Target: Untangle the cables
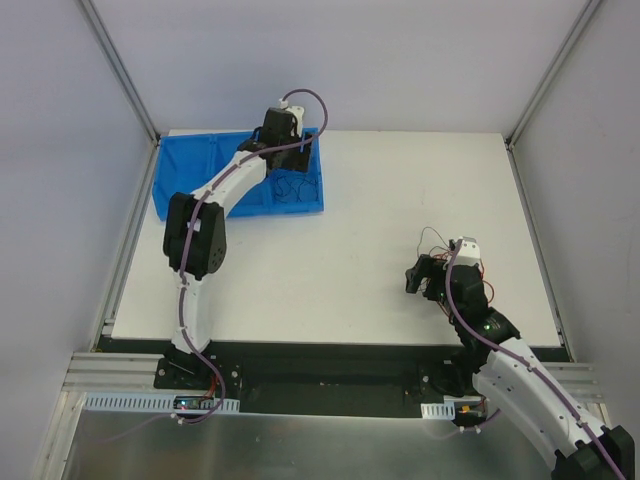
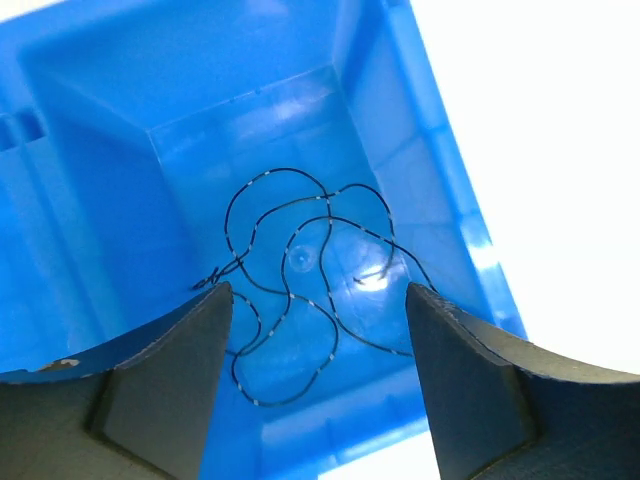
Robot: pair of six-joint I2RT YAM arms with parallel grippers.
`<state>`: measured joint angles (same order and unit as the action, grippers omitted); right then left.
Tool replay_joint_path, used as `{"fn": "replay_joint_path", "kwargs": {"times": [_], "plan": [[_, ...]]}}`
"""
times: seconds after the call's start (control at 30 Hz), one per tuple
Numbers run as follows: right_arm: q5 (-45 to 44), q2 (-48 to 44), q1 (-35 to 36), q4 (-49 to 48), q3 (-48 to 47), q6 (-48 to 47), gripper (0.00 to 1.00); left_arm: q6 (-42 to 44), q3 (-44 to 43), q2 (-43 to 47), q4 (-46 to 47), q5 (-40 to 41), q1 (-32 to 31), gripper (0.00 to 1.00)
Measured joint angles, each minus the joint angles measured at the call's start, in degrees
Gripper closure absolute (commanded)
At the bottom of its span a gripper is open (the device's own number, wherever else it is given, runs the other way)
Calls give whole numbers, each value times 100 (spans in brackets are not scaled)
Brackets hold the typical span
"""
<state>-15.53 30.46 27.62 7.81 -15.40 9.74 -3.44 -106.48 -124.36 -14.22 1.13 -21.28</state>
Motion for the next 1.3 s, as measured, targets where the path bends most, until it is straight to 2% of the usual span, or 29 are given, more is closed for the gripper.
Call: {"fn": "replay_joint_path", "kwargs": {"times": [0.2, 0.27, 0.37, 0.47, 0.57, 0.7, 0.87, 0.93, 1.0, 1.13, 1.2, 1.3], "plan": [[-4, 0, 0, -7, 0, 0, 4, -503, 330, 911, -138, -535, 13, 28], [-24, 0, 0, -9, 0, 2, 4, -719, 538, 1283, -155, -887, 13, 24], [-186, 116, -15, 24, -26, 24, 4, -999, 1003, 1910, -157, -1582, 9, 21], [-501, 610, -164, 487, -411, 144, 4, -1119, 1690, 2601, -162, -2124, -44, 20], [-713, 1244, -636, 1016, -1106, 280, 4, -1080, 2306, 3204, -236, -2389, -184, 16], [-730, 1659, -1633, 1397, -1751, 358, 4, -728, 2922, 3912, -341, -2201, -719, 14], [-70, 1869, -2955, 1521, -1816, 387, 1, -328, 3047, 4341, -378, -1923, -1604, 15], [310, 2074, -3121, 1493, -1786, 393, 8, -313, 3047, 4347, -365, -1993, -1794, 17], [831, 2337, -3150, 1344, -1670, 374, 18, -348, 3047, 4284, -372, -2094, -1845, 18], [1829, 2638, -2885, 920, -1281, 306, 28, -496, 3047, 4044, -372, -2426, -1840, 20], [2098, 2739, -2358, 811, -1259, 238, 31, -557, 3047, 3952, -387, -2522, -1840, 21], [2472, 2894, -1115, 450, -1298, 44, 31, -601, 3047, 3939, -407, -2597, -1840, 23]]}}
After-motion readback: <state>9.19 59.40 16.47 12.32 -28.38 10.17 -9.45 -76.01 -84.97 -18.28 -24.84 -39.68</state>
